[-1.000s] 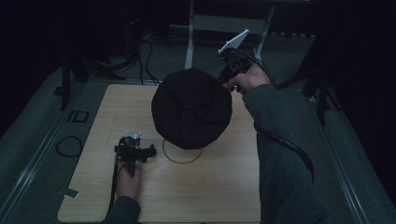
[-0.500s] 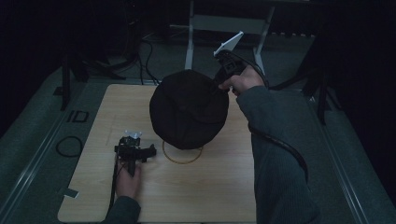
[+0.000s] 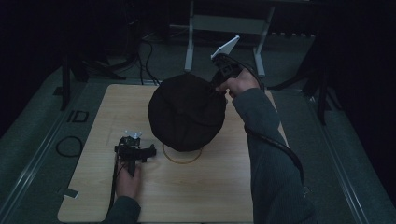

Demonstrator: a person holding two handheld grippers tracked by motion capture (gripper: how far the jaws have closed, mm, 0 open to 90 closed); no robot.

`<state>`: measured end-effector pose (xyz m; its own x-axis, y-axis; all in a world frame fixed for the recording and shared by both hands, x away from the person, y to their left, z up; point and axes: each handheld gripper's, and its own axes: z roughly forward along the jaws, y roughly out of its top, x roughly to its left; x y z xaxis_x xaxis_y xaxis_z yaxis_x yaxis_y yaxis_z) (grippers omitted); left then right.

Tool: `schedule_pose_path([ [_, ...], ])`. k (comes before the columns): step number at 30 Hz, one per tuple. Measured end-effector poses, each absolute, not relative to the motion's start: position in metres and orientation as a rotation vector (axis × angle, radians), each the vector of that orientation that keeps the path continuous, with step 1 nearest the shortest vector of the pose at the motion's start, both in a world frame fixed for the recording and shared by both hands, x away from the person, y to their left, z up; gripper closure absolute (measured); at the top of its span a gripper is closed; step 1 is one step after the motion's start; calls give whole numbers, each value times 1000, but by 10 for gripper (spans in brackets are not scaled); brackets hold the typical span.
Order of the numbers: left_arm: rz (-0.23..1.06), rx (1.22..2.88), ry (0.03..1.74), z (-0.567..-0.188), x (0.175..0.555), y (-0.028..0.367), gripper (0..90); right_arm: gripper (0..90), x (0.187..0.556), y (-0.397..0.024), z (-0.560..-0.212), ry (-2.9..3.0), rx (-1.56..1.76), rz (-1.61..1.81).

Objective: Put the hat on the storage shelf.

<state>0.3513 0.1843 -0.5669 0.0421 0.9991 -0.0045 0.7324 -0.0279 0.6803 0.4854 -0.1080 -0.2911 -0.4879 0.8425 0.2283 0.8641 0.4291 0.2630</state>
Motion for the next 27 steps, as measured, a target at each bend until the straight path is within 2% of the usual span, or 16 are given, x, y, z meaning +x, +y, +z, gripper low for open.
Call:
schedule_pose_path([
  [27, 685, 1800, 1744, -567, 352, 184, 12, 721, 487, -100, -310, -2601, -1503, -526],
])
